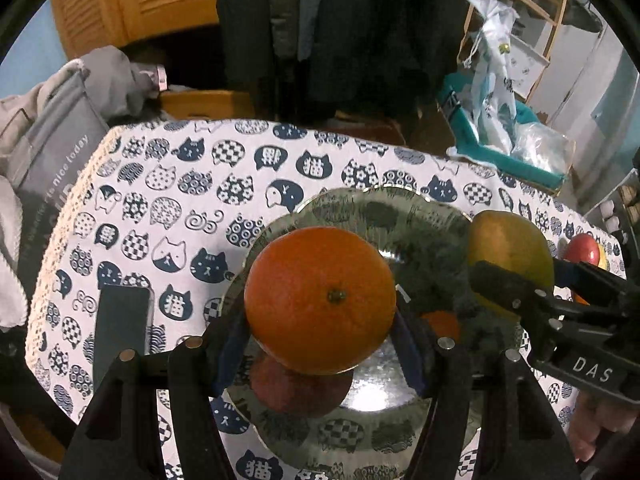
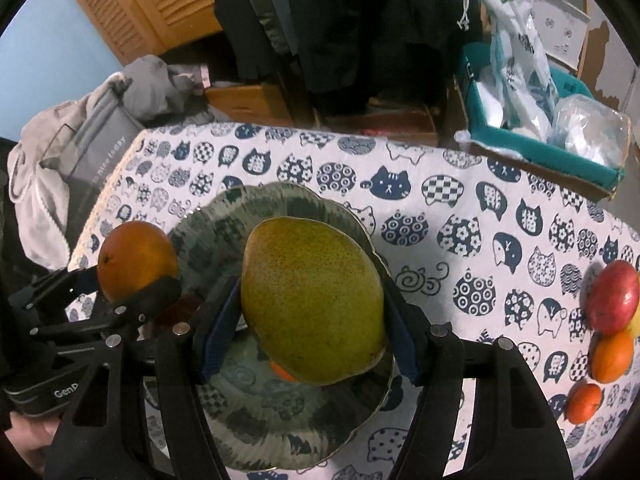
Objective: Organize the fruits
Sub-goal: 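Carry the large orange with the left tool while the right tool carries the mango over the bowl, then lower and release the orange with the left tool while the right tool releases the mango into the bowl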
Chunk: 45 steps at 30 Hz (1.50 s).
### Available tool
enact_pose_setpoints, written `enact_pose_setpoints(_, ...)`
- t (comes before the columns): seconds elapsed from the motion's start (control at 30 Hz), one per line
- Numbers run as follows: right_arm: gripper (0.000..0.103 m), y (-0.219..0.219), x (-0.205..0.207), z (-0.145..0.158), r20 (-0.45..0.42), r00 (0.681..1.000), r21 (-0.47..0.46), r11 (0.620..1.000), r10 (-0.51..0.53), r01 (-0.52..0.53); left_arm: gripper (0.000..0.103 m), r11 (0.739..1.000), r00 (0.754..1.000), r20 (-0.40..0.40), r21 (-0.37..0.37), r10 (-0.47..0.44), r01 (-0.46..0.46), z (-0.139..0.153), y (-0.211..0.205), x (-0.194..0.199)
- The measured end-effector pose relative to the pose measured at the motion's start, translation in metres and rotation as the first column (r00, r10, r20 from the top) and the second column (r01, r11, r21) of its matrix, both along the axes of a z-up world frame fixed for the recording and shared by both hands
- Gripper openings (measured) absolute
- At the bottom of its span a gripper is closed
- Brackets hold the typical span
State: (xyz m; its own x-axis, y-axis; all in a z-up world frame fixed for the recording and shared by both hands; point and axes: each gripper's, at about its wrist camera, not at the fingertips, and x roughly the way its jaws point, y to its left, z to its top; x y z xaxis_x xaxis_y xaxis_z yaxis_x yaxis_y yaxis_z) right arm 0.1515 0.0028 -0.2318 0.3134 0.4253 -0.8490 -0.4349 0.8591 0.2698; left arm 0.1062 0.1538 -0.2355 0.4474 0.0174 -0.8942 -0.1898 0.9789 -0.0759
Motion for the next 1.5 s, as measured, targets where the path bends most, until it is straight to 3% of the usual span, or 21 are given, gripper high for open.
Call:
enact_pose_setpoints(0.63, 0.068, -0.005, 0.009, -0.012, -0.055, 0.998, 0.033, 0.999, -0.029, 0.031, 0.069, 0.998, 0.995, -0.094, -0.064, -0.024, 0.018, -0.033, -0.006, 0.012)
enact_pose_setpoints(0.77, 0.068, -0.002, 0.01, -0.015, -0.069, 0.997, 0.038, 0.999, -0.027, 0.03, 0.079, 0.999, 0.997, -0.074, -0.031, -0.019, 0.016, -0.029, -0.006, 0.011)
enact_pose_setpoints(1.3, 0.07, 0.02, 0.008, -0.033, -0.11, 0.994, -0.01, 1.0, 0.013, -0.015, 0.08, 0.996, 0.994, -0.062, -0.014, 0.084, -0.085, -0.012, 0.025, -0.018)
enact_pose_setpoints(1.5, 0.07, 0.018, 0.007, -0.022, -0.088, 0.996, 0.009, 1.0, 0.014, -0.013, 0.08, 0.994, 0.992, -0.071, -0.028, 0.107, -0.109, -0.013, 0.031, -0.023)
